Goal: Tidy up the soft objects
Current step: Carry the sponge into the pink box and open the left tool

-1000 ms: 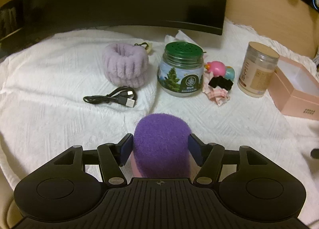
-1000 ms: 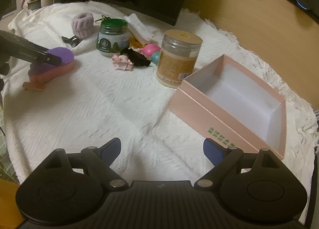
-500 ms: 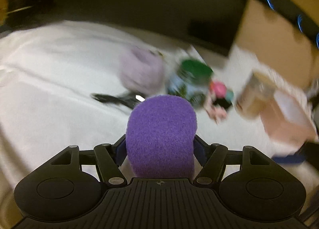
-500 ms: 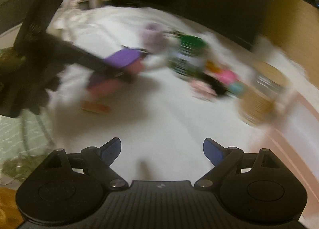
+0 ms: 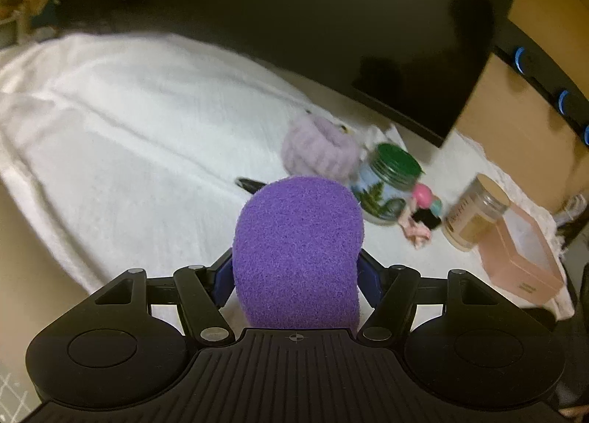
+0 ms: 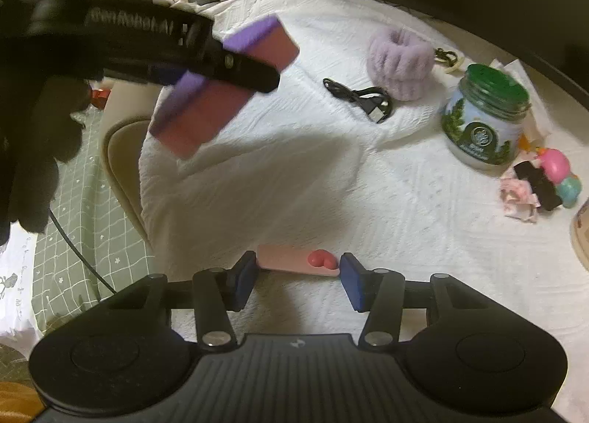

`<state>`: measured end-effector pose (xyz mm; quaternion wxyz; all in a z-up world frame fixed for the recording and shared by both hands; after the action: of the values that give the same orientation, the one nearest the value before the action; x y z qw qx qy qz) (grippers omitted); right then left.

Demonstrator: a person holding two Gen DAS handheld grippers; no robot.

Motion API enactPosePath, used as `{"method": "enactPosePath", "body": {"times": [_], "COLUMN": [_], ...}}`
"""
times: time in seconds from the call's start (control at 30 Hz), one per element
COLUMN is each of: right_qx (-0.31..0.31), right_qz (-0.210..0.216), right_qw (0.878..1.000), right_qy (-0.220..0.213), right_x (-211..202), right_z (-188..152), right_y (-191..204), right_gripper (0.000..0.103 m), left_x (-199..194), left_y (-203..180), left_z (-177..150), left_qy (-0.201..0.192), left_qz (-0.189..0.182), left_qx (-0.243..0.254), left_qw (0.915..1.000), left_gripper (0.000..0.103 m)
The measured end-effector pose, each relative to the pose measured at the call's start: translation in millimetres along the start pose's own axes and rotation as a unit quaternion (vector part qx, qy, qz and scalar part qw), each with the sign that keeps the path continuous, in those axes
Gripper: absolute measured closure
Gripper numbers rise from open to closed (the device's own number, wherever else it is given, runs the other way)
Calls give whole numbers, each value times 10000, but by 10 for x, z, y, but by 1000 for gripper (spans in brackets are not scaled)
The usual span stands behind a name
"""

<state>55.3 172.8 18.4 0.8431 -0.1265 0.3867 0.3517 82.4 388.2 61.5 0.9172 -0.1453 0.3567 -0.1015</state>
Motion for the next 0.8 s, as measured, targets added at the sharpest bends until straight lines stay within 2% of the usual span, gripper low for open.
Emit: {"method": "enactPosePath", "body": {"times": [0.1,0.27,0.33,0.4,0.5,0.63,0.8], "right_qx": [115,279,411,591,971,1247,1508], "right_qz": [-217,-937,-1236,-1555,-2071,-2699,-3194], "right_qw": [9997,9951,9915,9861,9734,9537,9314], "right_qy": [-83,-112,-65,-51,-157,-445,-879], "right_x": [-147,-556,-736,-912,-1307,-1734,-2041], "right_z": [2,-209,-348,-483,-699,-915,-972], "right_y": [-79,-402,-616,-831,-1187,-1511,-1869], "right_gripper": [54,54,54,54,54,54,54], "left_x": [135,377,468,584,730,878,997], "left_y": [-115,-532,-809,-1166,-1677,-2281,-2906], "left_z": [-8,-76,-146,-240,-299,-166,224], "left_qy": [195,618,878,1187,1447,1403,1053], "left_qz": [-278,-832,-1177,-1439,-1894,-2205,-2515], "left_qx": [141,438,719,1096,1485,1900,2131], "left_qw": [9993,9936,9865,9763,9597,9464,9382], "left_gripper": [32,32,32,32,32,32,31]}}
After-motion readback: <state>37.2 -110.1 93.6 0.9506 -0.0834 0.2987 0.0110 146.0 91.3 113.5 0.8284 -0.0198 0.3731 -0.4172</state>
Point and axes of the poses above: each gripper's, at about its wrist camera, not at the fingertips, and x roughly the way its jaws point, y to its left, z to its top, the point moved 2 cm from there along x, roughly the way its jaws point
